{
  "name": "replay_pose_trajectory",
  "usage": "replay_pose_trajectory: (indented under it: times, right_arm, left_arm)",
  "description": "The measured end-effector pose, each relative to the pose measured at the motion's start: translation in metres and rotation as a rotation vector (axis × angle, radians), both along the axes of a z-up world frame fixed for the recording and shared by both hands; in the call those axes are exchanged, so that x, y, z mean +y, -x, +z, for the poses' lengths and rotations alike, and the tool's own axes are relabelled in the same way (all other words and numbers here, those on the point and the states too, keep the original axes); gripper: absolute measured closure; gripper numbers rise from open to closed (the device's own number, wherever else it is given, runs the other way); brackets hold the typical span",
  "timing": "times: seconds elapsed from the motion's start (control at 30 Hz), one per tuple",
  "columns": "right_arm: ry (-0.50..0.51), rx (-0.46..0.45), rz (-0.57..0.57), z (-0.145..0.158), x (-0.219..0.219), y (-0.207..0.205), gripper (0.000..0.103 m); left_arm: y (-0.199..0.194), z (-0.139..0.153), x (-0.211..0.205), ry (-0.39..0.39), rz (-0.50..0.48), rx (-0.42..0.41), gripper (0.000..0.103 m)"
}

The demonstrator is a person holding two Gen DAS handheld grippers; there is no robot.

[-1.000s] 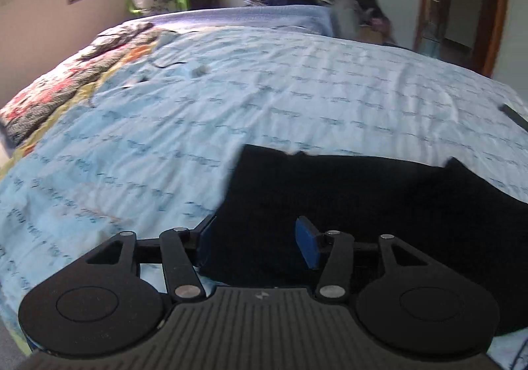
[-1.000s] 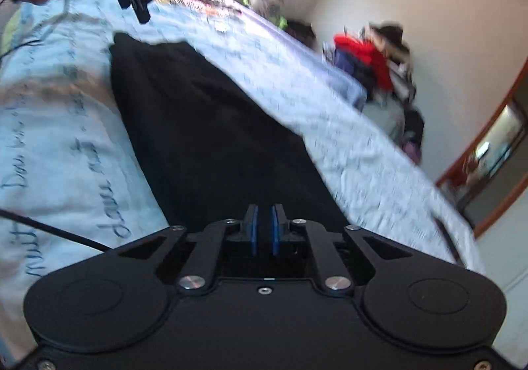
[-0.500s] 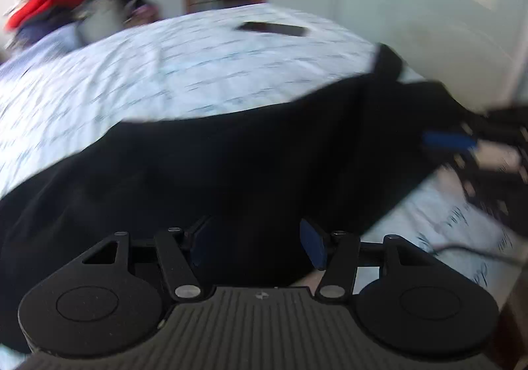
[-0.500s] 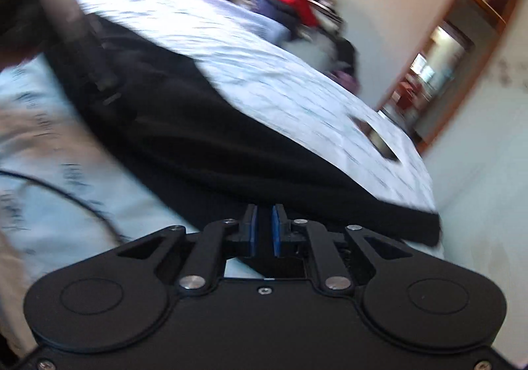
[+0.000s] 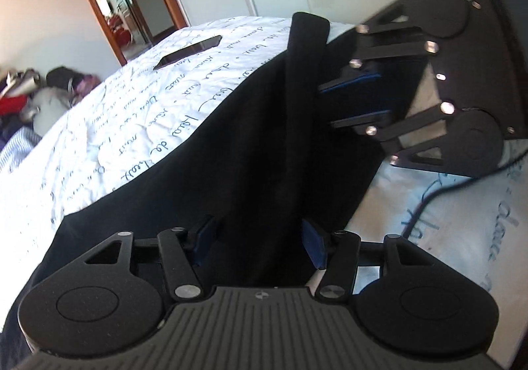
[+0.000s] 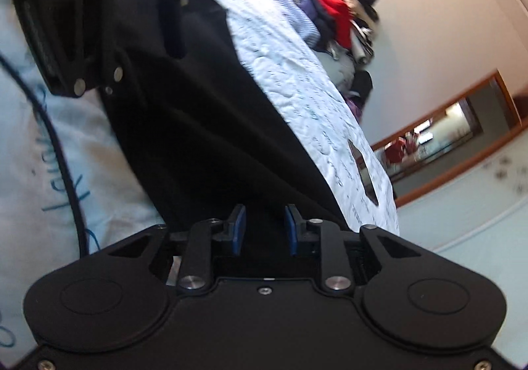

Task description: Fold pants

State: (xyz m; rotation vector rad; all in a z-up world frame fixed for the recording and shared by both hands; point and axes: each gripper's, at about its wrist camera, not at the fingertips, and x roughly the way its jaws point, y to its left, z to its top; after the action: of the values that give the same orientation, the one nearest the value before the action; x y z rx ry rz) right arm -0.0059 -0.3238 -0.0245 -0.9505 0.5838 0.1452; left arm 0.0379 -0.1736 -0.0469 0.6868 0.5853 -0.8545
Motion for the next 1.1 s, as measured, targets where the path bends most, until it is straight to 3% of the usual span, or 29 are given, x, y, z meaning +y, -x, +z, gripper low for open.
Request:
replay_pose_trajectory:
  times: [0.07,0.13,0.17,0.2,0.23,0.43,0.67,0.77,0.87,0.93,1.0,1.1]
  right_arm:
    - [0.011,-0.023,0.013,-0.002,0.003,-0.008,0.079]
    - [-0.009,-0.022,0.013,-0.001,0.004,-0.013,0.08]
    - [-0.021,-0.021,0.014,0.002,0.004,-0.015,0.086]
    - [-0.025,-0.025,0.016,0.004,0.004,-0.013,0.099]
    - [-0.018,-0.035,0.012,0.006,0.005,-0.011,0.099]
    - [0.005,-0.025,-0.002,0.011,0.005,0.017,0.1]
    - [-0.02,0.067,-0.016,0.01,0.009,0.038,0.1]
    - [-0.053,0.064,-0.017,0.009,0.001,0.037,0.098]
    - [-0.25,0.057,-0.103,0.033,-0.029,0.032,0.098]
    - [-0.393,0.012,-0.216,0.049,-0.063,0.024,0.098]
    - [-0.51,-0.066,-0.372,0.057,-0.103,0.012,0.09]
    - [-0.736,-0.151,-0.608,0.058,-0.168,-0.012,0.082]
  left_arm:
    - [0.0,-0.001,-0.002,0.006,-0.007,-0.001,0.048]
    - [-0.001,-0.001,-0.004,0.014,0.0,0.006,0.066]
    - [-0.001,0.0,-0.005,0.021,0.006,0.012,0.069]
    - [-0.002,0.001,-0.005,0.029,0.016,0.019,0.079]
    - [-0.003,0.003,-0.004,0.036,0.027,0.026,0.092]
    - [0.0,0.011,0.008,0.102,0.037,0.082,0.101]
    - [0.02,0.006,0.012,0.056,-0.043,0.043,0.1]
    - [0.019,0.003,0.013,0.062,-0.031,0.05,0.085]
    - [0.022,0.015,0.02,0.096,-0.023,0.087,0.077]
    - [0.025,0.027,0.027,0.164,-0.039,0.113,0.054]
    - [0.026,0.037,0.031,0.237,-0.04,0.121,0.044]
    - [0.018,0.045,0.028,0.315,0.012,0.114,0.043]
